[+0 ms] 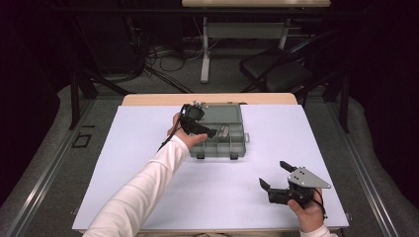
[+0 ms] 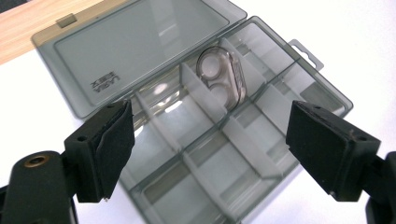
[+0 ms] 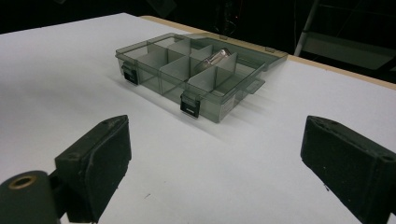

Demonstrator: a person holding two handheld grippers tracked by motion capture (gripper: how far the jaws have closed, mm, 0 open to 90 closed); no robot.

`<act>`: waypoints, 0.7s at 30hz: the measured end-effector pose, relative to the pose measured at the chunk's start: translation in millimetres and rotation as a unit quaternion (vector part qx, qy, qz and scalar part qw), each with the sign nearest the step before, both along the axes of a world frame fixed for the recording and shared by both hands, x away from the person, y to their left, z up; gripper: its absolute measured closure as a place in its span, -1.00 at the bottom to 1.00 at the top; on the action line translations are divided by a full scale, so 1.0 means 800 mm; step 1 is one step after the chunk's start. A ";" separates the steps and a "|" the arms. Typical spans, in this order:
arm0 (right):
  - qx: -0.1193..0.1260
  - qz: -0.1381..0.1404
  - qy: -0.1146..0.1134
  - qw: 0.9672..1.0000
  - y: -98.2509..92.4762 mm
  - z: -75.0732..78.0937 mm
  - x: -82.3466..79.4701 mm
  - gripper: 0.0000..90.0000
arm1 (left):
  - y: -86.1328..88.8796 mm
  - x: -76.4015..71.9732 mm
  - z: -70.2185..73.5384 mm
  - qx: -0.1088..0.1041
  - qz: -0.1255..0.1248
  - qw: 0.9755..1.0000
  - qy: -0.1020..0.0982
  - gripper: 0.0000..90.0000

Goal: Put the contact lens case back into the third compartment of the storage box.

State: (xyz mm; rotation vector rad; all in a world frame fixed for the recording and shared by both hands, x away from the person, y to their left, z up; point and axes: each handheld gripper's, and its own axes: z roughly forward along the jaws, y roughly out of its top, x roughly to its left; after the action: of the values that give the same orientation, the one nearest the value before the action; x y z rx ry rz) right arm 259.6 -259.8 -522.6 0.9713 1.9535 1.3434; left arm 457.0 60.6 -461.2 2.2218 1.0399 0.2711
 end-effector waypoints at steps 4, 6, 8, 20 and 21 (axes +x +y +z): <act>-0.001 0.000 0.001 1.000 0.001 0.000 0.000 -0.82 | 0.014 -0.010 0.002 -0.004 -0.001 1.000 0.002 -0.64; -0.001 0.000 0.001 1.000 0.001 0.000 0.000 -0.82 | 0.021 -0.016 0.003 -0.008 -0.002 1.000 0.001 -0.64; -0.001 0.001 0.002 1.000 0.002 -0.001 0.000 -0.82 | 0.028 -0.022 0.004 -0.013 -0.002 1.000 0.001 -0.64; -0.005 0.002 0.004 1.000 0.004 -0.002 0.000 -0.82 | 0.065 -0.059 0.001 -0.029 -0.021 0.999 -0.003 -0.65; -0.005 0.002 0.004 1.000 0.004 -0.002 0.000 -0.82 | 0.068 -0.063 0.000 -0.032 -0.022 0.999 -0.004 -0.65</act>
State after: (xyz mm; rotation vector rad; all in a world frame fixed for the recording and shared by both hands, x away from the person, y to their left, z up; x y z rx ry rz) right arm 259.6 -256.3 -524.1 0.9699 1.9681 1.3331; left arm 406.8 114.9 -461.4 2.1827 0.9808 0.2234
